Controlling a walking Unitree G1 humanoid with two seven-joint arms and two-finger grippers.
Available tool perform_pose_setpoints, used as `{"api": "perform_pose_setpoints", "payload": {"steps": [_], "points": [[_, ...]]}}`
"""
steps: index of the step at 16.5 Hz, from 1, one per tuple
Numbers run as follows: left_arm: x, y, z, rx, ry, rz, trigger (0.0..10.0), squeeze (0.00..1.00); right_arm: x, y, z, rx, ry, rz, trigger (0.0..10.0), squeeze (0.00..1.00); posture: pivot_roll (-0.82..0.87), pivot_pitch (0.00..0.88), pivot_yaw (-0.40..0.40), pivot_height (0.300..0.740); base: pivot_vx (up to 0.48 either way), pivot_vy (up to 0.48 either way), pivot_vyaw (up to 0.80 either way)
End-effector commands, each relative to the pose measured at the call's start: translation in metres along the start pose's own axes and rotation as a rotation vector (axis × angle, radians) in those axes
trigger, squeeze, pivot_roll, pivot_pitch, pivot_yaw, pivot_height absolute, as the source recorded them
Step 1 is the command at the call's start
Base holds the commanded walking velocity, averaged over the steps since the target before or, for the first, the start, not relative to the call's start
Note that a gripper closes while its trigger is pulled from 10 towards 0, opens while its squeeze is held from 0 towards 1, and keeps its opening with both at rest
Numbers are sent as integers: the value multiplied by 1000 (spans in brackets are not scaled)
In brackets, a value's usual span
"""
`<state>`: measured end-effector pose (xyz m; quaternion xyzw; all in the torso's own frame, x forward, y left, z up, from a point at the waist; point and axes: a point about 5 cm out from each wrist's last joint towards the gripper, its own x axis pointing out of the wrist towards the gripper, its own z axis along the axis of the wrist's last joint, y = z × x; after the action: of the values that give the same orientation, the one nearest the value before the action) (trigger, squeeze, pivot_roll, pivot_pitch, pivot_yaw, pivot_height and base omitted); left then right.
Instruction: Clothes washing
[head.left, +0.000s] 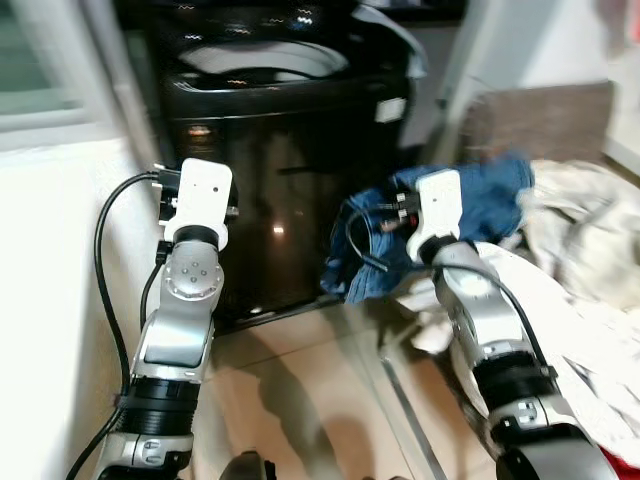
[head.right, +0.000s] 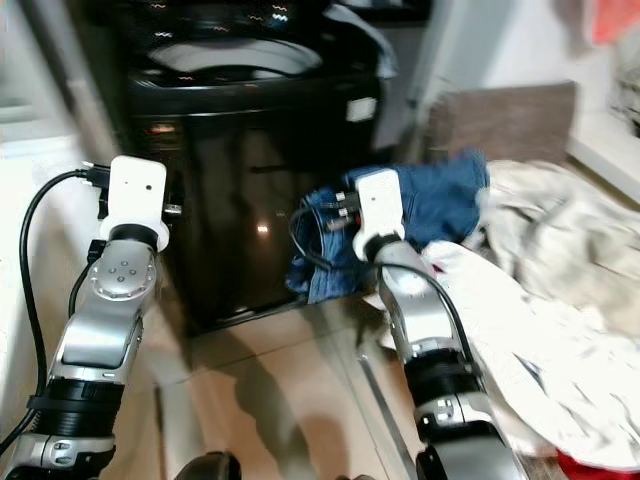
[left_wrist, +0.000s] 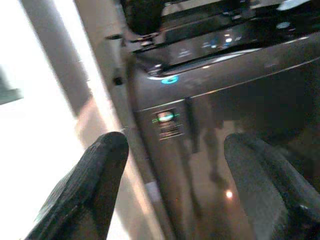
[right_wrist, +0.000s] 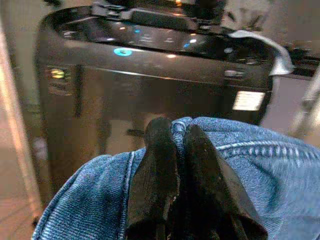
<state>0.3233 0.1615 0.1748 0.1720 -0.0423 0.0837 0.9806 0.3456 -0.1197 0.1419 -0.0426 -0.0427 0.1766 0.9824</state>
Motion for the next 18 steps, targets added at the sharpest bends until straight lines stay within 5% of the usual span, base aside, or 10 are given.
{"api": "perform_pose_setpoints", "payload": {"steps": [1, 4, 9, 14, 18], "points": [[0, -6, -1, 14, 7, -22, 10000, 0, 0, -6, 5, -24, -25, -8, 0, 90, 3, 0, -40, 740, 0, 0, 725], [-3, -17, 9, -8, -59, -124, 10000, 0, 0, -21, 2, -29, 4, -122, 0, 0, 1, 1, -37, 740, 0, 0, 240], [-3, -22, 10, -5, -58, -164, 10000, 0, 1, -23, 6, -53, -16, -126, 0, 0, -1, 0, -34, 740, 79, -53, 0], [-1, -18, 5, -1, -30, -107, 10000, 0, 4, -17, 8, -103, -20, -96, 0, 86, 1, 0, -35, 740, 388, -277, 408], [0, -16, 7, -17, -41, -95, 10000, 0, 6, -22, 8, -79, -12, -120, 0, 8, 4, 0, -36, 740, 63, 0, 156]]}}
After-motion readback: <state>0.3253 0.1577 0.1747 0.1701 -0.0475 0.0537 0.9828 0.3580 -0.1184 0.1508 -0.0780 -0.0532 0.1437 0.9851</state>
